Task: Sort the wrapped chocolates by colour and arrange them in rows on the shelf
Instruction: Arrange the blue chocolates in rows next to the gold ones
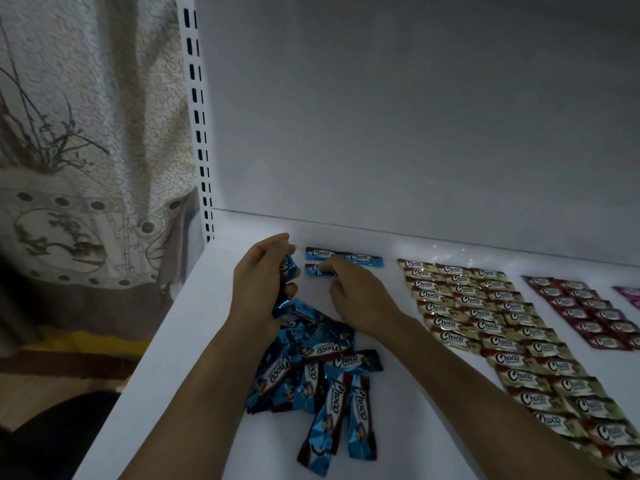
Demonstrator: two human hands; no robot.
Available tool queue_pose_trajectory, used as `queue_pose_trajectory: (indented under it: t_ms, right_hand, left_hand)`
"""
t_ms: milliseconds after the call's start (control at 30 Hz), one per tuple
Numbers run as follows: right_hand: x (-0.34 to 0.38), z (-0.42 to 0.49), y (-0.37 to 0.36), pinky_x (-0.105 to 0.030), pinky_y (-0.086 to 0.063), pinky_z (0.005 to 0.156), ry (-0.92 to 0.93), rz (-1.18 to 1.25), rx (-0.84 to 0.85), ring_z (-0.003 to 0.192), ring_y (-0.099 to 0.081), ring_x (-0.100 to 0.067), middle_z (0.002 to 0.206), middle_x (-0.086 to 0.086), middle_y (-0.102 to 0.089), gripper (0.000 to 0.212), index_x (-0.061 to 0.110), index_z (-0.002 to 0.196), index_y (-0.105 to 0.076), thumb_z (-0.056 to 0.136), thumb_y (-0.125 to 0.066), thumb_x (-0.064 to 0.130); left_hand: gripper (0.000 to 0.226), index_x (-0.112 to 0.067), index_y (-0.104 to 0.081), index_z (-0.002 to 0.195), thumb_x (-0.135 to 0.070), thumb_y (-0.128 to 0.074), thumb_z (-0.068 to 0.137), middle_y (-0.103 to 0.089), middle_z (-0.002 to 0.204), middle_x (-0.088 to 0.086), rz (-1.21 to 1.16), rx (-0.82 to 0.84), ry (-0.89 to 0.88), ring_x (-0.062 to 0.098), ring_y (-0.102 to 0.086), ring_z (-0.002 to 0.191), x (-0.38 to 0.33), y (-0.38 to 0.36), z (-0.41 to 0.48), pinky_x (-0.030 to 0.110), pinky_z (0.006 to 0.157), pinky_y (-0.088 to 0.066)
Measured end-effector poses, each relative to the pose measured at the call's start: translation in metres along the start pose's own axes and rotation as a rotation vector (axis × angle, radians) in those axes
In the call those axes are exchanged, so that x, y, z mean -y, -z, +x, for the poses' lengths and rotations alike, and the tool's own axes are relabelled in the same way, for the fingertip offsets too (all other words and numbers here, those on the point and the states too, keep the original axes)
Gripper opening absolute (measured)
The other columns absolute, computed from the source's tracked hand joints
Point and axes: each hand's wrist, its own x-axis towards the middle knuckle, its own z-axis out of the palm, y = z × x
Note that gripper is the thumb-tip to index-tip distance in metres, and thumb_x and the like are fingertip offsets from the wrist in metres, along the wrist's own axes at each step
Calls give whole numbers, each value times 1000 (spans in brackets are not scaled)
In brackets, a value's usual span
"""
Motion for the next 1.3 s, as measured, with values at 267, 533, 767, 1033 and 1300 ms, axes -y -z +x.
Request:
queue_pose_trajectory:
  t_ms: [267, 533, 767, 1033, 1300]
  right_hand:
    - [36, -10, 23, -24, -50, 77, -212, 869, -212, 81, -65, -13, 91, 0, -70, 20, 20, 98, -65, 94, -47, 10]
    - [50, -42, 42, -25, -46, 58, -185, 1007, -230, 70, -60, -12, 81, 3, -68, 14, 14, 97, -67, 89, -61, 24]
    - [39, -48, 47, -25, -52, 68, -303, 1064, -283, 89, -69, -18, 97, -3, -73, 13, 15, 98, -68, 94, -57, 20]
    - [15, -45, 47, -16, -44, 55, -313, 688, -373, 62, -54, -3, 75, -4, -62, 18, 10, 80, -58, 96, -49, 14]
    - [-10, -48, 35, -42, -48, 85, -38, -72, -236, 84, -61, -16, 90, 2, -68, 23, 19, 106, -70, 89, -58, 28]
  left_hand:
    - [40, -35, -49, 129, -15, -58, 95, -70, 90, 1, 118, 148, -119, 7, -51, 55, 2, -4, -9, 20, 42, -38]
    - [13, -9, -68, 98, -13, -69, 85, -56, 59, -7, 333, 284, -279, 2, -42, 43, 5, -8, -17, 15, 41, -34]
    - [8, -15, -69, 96, -17, -67, 88, -61, 62, -10, 461, 337, -333, 0, -43, 43, 9, -10, -18, 14, 42, -35]
    - [15, -12, -67, 102, -21, -58, 95, -70, 70, -6, 393, 189, -262, 8, -36, 44, 9, -4, -11, 19, 40, -33]
    - [9, -20, -65, 92, -22, -58, 96, -67, 65, -13, 390, 80, -247, 8, -38, 46, 12, 2, -9, 24, 44, -34]
